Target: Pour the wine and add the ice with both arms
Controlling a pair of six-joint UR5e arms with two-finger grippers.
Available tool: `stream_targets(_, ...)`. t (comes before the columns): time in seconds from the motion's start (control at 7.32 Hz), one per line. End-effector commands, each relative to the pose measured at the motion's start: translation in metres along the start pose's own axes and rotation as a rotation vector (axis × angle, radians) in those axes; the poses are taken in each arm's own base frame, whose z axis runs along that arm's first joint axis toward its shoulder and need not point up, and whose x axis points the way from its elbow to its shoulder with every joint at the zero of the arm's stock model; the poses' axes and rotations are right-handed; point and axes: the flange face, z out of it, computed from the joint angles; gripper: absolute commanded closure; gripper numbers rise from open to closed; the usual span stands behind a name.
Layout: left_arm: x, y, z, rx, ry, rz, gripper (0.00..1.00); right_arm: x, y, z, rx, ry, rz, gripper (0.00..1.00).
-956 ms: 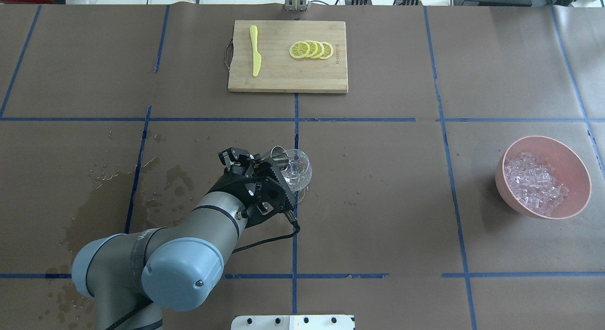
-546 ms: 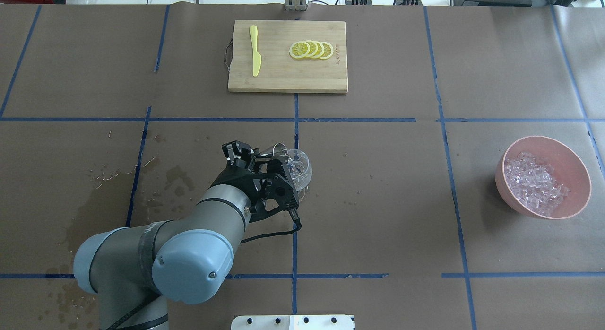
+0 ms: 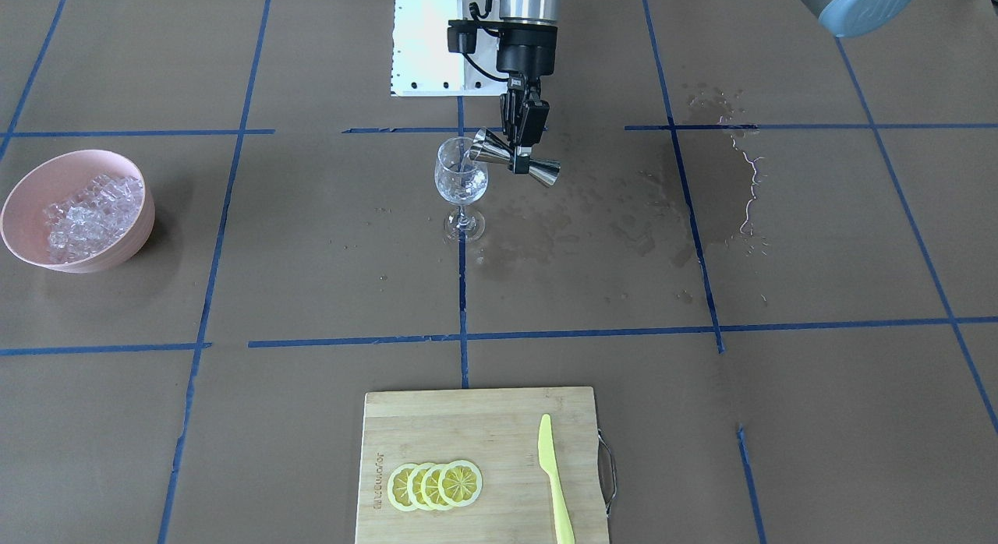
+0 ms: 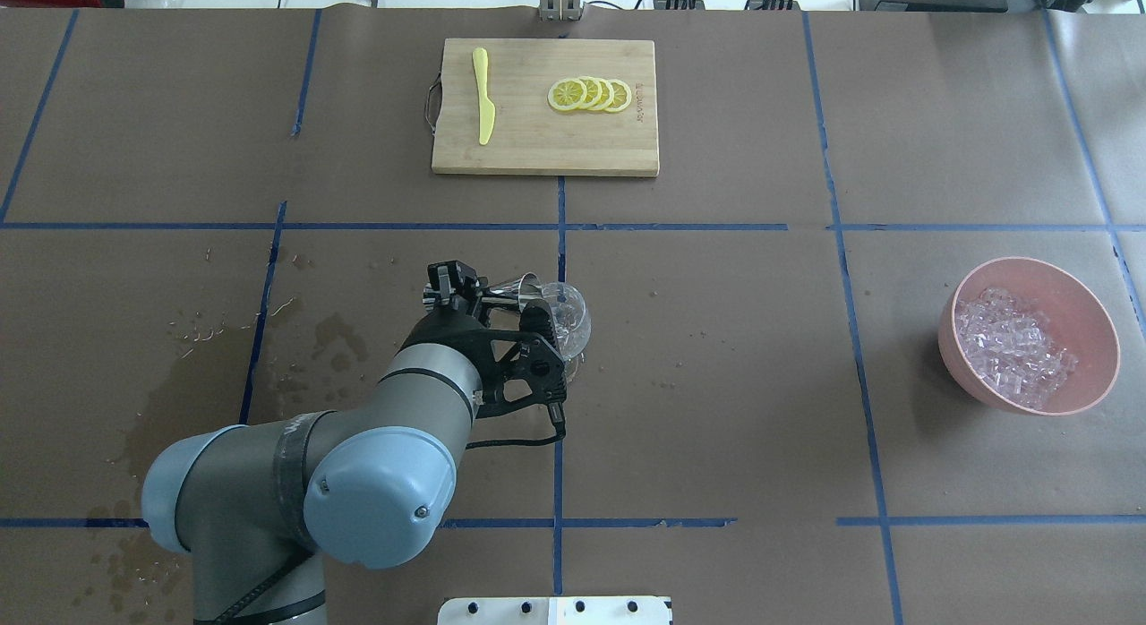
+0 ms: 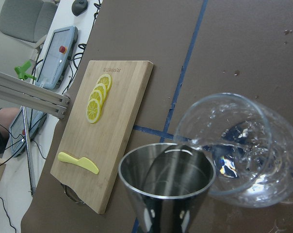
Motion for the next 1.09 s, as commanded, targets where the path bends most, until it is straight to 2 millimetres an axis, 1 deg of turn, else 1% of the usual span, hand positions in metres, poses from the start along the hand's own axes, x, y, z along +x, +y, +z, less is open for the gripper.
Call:
stream_targets(0.0, -0.002, -0.004, -0.002, 0.002, -0.001, 0.041, 1.0, 0.0, 0.0, 0.0, 0.0, 0.0, 0.0, 0.0)
stream_targets(0.14, -0.007, -0.008, -0.004, -0.007, -0.006, 0.069, 1.0, 0.0, 0.001, 0.0, -0.001, -0.001, 0.001, 0.0)
stream_targets(0.41, -0.01, -0.013, -0.007, -0.02, -0.004, 0.082, 1.0, -0.001, 0.0, 0.0, -0.001, -0.005, 0.0, 0.0)
stream_targets(0.55, -0.013, -0.019, -0.01, -0.026, -0.005, 0.112, 1.0, 0.0, 0.001, 0.0, -0.002, -0.004, -0.001, 0.0)
stream_targets(0.96, -0.016, -0.018, -0.008, -0.036, -0.008, 0.13, 1.0, -0.001, 0.0, -0.001, 0.0, -0.006, -0.001, 0.0)
